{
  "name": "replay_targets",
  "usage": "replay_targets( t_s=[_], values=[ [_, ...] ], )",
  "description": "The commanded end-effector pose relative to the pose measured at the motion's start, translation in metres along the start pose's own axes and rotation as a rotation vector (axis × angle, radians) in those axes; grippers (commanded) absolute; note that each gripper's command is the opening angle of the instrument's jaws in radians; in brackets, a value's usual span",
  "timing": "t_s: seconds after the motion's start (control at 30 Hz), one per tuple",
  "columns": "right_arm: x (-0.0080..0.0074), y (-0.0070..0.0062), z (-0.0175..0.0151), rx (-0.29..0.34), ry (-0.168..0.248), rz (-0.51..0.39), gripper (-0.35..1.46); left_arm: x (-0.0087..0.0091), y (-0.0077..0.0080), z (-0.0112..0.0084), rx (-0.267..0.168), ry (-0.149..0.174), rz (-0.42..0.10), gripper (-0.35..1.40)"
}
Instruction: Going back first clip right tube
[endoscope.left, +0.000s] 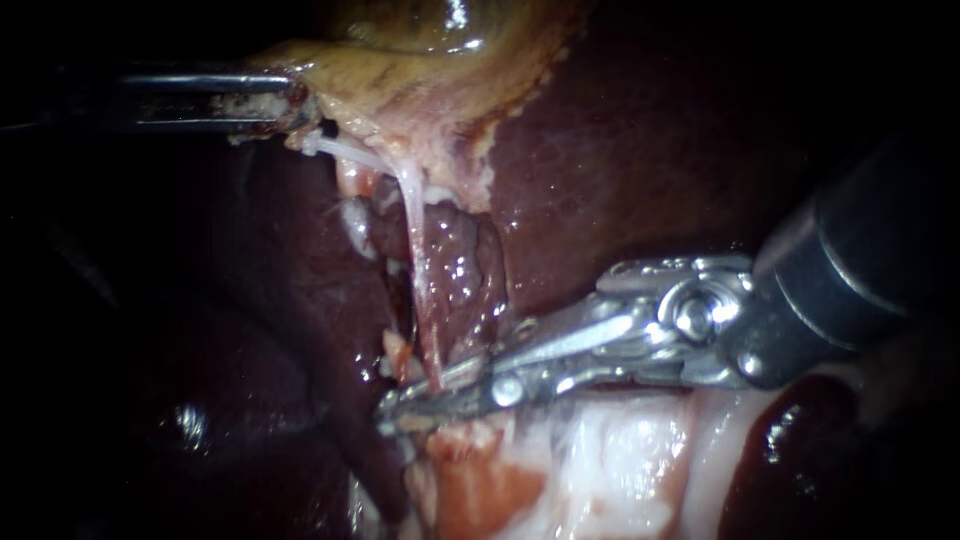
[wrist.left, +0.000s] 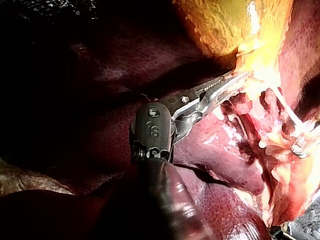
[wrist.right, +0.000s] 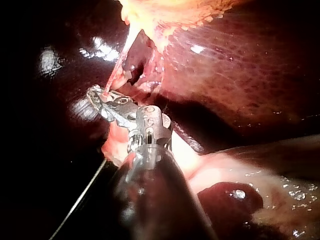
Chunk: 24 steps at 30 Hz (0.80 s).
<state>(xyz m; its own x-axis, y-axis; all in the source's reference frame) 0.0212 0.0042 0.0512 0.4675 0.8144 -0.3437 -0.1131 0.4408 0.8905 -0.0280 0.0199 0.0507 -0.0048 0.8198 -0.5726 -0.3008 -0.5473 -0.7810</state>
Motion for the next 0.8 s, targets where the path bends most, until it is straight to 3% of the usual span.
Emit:
replay_targets(
  t_s=[0.03, 0.07, 0.13, 0.2, 0.33, 0.47, 0.57, 0.7, 0.8],
  values=[
    [-0.0001, 0.0002, 0.0000, 0.005, 0.006, 0.000, -0.35, 0.0000, 0.0000, 0.0000, 0.000, 0.000, 0.000, -0.35],
    [-0.0002, 0.0004, 0.0001, 0.012, 0.016, -0.001, -0.29, 0.0000, 0.0000, 0.0000, 0.000, 0.000, 0.000, -0.35],
    [-0.0008, 0.0010, 0.0002, 0.035, 0.044, -0.012, 0.12, 0.0000, 0.0000, 0.0000, 0.000, 0.000, 0.000, -0.35],
    [-0.0015, 0.0017, 0.0005, 0.049, 0.065, -0.017, 0.36, 0.0000, 0.0000, -0.0001, 0.000, 0.000, 0.000, -0.35],
    [-0.0021, 0.0031, 0.0009, 0.038, 0.071, -0.033, 0.45, 0.0000, 0.0000, -0.0001, -0.001, 0.000, 0.000, -0.35],
    [-0.0027, 0.0041, 0.0010, 0.020, 0.072, -0.190, 0.46, 0.0000, 0.0000, -0.0001, -0.001, 0.000, 0.000, -0.35],
    [-0.0034, 0.0043, 0.0009, -0.019, 0.078, -0.282, 0.47, 0.0000, 0.0000, -0.0002, -0.001, 0.000, 0.000, -0.35],
    [-0.0041, 0.0045, 0.0003, -0.115, 0.128, -0.391, 0.49, 0.0000, 0.0000, -0.0002, -0.001, 0.000, 0.000, -0.35],
    [-0.0044, 0.0048, -0.0008, -0.142, 0.136, -0.451, 0.50, 0.0000, 0.0000, -0.0002, -0.001, 0.000, 0.000, -0.35]
  ],
)
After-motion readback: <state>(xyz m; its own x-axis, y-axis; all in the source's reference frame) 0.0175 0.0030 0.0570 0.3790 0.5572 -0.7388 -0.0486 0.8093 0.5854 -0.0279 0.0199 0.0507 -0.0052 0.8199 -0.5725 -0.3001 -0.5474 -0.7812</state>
